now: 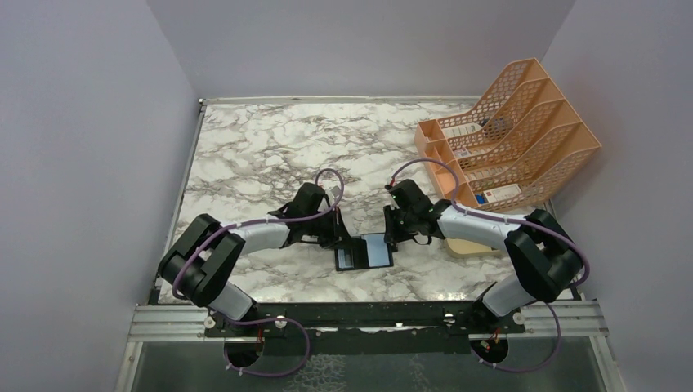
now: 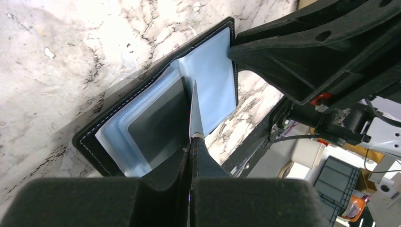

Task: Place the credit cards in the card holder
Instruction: Insert the credit card into the card holder.

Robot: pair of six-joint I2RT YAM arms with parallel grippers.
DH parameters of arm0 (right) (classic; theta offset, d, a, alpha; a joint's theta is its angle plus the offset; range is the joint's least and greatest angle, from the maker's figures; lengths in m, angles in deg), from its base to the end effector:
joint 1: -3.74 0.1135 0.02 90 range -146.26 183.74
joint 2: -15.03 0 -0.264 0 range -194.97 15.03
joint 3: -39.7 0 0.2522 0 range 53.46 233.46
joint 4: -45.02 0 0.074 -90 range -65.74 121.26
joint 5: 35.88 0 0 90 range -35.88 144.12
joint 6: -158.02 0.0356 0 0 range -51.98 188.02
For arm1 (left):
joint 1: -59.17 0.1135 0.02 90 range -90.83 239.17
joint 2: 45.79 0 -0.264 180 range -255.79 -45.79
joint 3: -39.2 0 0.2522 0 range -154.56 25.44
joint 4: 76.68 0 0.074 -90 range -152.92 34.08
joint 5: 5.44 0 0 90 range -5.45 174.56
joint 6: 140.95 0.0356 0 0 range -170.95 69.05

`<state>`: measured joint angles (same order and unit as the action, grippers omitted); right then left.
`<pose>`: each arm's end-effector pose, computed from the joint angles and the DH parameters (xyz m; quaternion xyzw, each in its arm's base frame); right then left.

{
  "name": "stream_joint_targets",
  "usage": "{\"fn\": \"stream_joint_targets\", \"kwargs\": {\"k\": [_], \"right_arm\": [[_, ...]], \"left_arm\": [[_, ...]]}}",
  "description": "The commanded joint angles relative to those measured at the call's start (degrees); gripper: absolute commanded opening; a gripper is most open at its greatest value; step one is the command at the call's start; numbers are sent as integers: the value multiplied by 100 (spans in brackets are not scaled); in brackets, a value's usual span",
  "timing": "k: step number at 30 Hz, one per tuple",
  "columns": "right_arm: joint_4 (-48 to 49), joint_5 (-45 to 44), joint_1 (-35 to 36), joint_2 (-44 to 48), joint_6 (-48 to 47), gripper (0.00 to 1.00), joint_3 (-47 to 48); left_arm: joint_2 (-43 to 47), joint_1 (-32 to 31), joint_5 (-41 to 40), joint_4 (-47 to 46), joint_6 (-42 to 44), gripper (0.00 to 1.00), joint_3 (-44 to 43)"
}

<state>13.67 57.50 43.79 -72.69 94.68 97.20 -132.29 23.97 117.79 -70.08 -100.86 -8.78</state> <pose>0.2127 0.1815 0.1540 -0.1202 0.9615 0.1588 0.1893 0.2130 -0.1741 0.1464 -0.0051 0.8924 -0.4421 0.0907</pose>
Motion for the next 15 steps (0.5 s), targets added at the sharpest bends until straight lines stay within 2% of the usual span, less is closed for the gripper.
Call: {"fn": "stream_joint_targets", "kwargs": {"k": [1,15], "right_arm": [[-107,-260,20,74,-124,18,-81],[-114,-255,20,80,-177,18,-69]], "left_arm": [[-138,22,108,305,347,0,-205],[-499,40,-18,616,552,0,-343]]}}
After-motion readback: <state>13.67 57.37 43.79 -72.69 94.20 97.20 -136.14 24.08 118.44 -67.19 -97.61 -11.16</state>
